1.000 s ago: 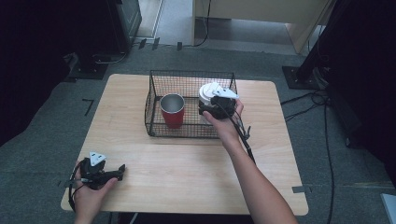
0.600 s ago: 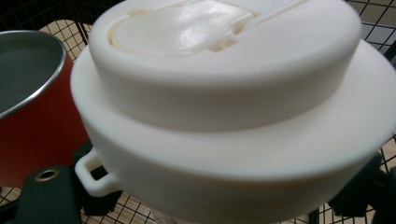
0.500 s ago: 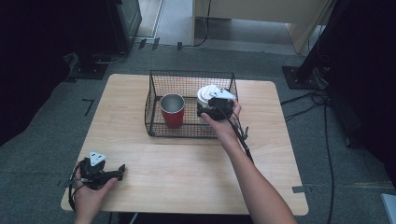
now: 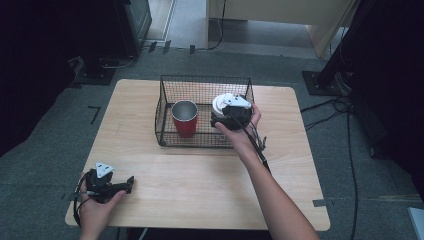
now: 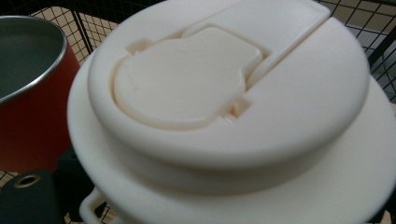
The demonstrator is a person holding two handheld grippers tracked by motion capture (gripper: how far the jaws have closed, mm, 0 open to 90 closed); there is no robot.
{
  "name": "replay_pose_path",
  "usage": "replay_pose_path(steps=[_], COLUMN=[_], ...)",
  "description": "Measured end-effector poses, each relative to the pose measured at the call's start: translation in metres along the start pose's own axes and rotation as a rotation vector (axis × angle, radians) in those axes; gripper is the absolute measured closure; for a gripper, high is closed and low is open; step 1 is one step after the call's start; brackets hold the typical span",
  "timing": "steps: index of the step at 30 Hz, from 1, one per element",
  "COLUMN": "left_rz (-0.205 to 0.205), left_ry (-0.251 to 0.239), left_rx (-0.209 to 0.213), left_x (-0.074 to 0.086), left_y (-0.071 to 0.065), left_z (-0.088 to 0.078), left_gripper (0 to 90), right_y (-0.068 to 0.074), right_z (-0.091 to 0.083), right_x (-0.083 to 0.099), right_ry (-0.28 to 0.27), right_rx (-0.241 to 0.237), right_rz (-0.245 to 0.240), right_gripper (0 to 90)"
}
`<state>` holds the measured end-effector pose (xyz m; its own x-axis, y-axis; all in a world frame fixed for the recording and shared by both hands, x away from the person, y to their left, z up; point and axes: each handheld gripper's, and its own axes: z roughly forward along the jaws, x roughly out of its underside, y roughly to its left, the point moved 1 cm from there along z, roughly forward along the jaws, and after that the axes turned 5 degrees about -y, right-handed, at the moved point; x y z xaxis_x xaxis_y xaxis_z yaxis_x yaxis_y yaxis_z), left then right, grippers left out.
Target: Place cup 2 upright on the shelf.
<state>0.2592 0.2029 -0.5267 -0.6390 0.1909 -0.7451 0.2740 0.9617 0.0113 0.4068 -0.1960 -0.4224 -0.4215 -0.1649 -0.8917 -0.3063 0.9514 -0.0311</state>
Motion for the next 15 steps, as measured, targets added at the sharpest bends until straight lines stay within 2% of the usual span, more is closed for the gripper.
replay_pose_path(steps=[10,15], left_rz=[0.000,0.000], left_ry=[0.000,0.000], left_rx=[0.000,0.000], left_x=[0.000,0.000], left_y=[0.000,0.000], left_z=[0.000,0.000], left_gripper=[0.0,0.0], right_y=[0.004,0.005], right_z=[-0.009,-0.014], right_x=[0.006,0.009], right_ry=[0.011,0.008], right_rx=[0.005,-0.001], right_rz=[0.033,0.034], right_gripper=[9.7,9.7])
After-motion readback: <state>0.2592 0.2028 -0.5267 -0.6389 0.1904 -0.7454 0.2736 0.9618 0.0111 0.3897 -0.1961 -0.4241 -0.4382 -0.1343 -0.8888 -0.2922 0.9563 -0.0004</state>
